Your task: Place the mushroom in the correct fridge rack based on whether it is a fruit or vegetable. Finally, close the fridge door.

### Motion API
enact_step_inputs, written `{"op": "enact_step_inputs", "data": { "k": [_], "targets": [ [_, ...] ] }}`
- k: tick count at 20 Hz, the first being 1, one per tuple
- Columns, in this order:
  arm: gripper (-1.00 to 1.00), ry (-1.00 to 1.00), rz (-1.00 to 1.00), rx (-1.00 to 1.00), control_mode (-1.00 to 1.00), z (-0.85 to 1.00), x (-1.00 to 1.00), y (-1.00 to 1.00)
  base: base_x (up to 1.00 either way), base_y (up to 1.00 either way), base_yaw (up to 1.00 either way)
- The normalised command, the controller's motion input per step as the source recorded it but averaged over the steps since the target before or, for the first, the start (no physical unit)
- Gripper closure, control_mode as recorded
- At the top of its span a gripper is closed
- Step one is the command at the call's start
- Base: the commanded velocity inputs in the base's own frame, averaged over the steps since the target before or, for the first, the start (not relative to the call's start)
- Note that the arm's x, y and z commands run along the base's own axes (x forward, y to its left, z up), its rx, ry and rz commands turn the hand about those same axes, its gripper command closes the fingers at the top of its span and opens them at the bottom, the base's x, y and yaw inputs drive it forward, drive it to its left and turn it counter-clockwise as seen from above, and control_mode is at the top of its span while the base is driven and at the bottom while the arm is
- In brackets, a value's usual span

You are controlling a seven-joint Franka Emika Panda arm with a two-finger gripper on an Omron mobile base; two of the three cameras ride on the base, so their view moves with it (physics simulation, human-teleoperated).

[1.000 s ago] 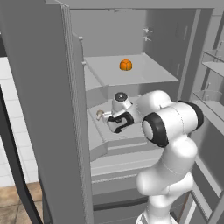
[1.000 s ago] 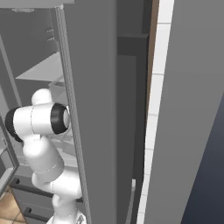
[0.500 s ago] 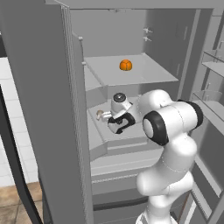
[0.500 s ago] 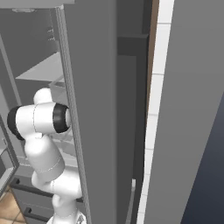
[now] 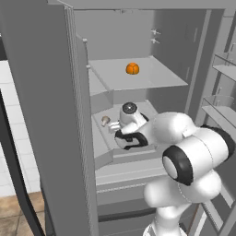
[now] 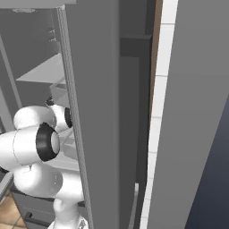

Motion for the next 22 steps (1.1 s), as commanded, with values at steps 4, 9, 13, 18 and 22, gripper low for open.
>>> {"op": "enact_step_inputs", "data": {
  "k": [4, 9, 13, 18, 22],
  "targets": [
    [-1.00, 0.00, -0.01, 0.00, -1.00, 0.93, -0.79, 0.00, 0.00, 0.00, 0.00],
    [-1.00, 0.05, 0.00, 0.05, -1.00, 0.83, -0.91, -0.07, 0.00, 0.00, 0.00],
    [-1.00, 0.05, 0.00, 0.07, -1.00, 0.57, -0.97, -0.24, 0.00, 0.00, 0.00],
    [-1.00, 0.00, 0.00, 0.01, -1.00, 0.07, -0.72, -0.46, 0.00, 0.00, 0.00],
    [-1.00, 0.02, 0.00, 0.00, -1.00, -0.02, -0.21, -0.08, 0.00, 0.00, 0.00]
  ]
}}
